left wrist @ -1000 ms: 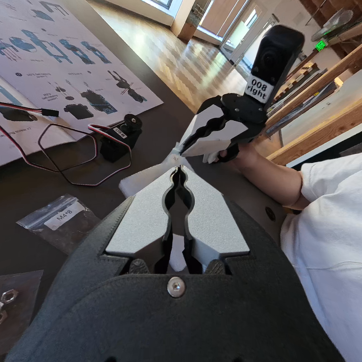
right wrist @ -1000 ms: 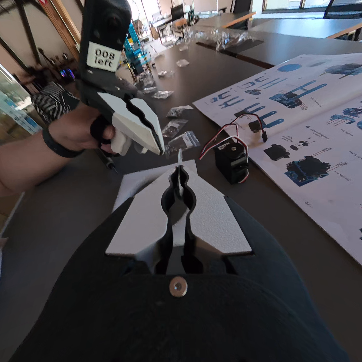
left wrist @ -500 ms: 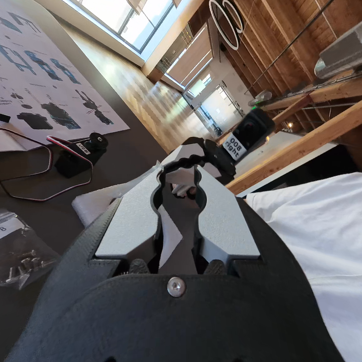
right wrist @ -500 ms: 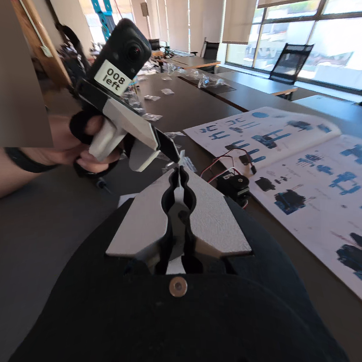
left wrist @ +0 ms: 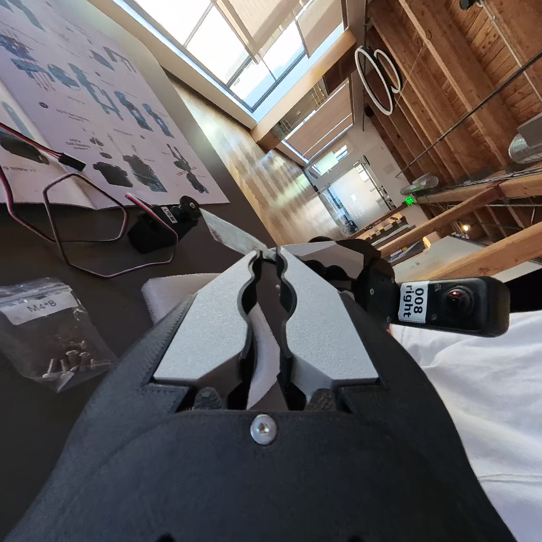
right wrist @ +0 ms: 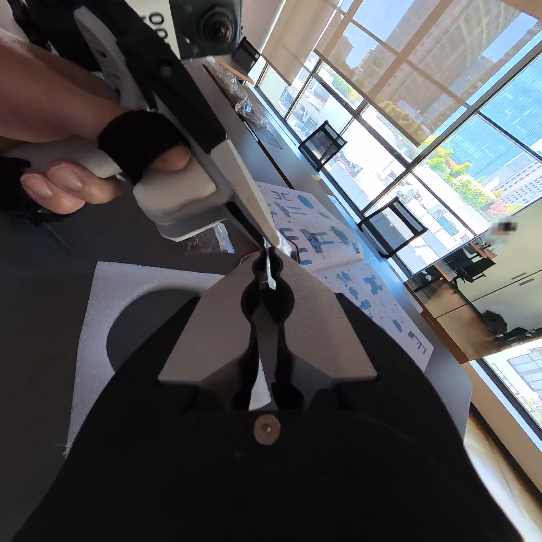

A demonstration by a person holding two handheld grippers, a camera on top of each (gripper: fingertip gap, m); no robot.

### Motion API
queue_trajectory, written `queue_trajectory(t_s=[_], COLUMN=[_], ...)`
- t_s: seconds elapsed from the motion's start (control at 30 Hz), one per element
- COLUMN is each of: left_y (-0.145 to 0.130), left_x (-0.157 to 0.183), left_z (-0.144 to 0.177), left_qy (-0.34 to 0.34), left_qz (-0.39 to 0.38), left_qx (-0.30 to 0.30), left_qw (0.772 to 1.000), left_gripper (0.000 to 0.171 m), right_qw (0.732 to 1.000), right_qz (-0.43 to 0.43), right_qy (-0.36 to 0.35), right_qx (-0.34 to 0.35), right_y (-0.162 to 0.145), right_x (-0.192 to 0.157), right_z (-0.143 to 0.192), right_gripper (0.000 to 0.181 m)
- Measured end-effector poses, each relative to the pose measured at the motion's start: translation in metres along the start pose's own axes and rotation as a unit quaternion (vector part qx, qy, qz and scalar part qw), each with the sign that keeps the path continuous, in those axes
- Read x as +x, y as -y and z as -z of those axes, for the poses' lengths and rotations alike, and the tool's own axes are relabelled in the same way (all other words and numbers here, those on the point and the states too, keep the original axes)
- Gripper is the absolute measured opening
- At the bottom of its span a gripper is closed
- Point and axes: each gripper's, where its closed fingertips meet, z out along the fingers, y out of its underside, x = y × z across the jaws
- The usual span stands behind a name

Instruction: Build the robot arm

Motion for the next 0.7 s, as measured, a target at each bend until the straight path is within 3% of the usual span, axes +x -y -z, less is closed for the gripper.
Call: queue_trajectory(t_s=[0.43, 0.7], left_y=[-0.005, -0.009], left_x=[-0.016, -0.021], left_z=[-0.001, 0.001], left_qy=[0.04, 0.035], left_qz=[-0.019, -0.032], left_qx=[-0.015, -0.048], left_qw=[0.999, 0.998], left_gripper=[0.005, 0.0], right_qw=[0.994, 0.976], right_qz=[-0.095, -0.18], right_qy=[0.04, 0.121], right_qx=[-0.032, -0.016], right_y=[-0.018, -0.02], right_x=[-0.006, -0.016], right_z=[-0.004, -0.005], right_gripper=[0.002, 0.009])
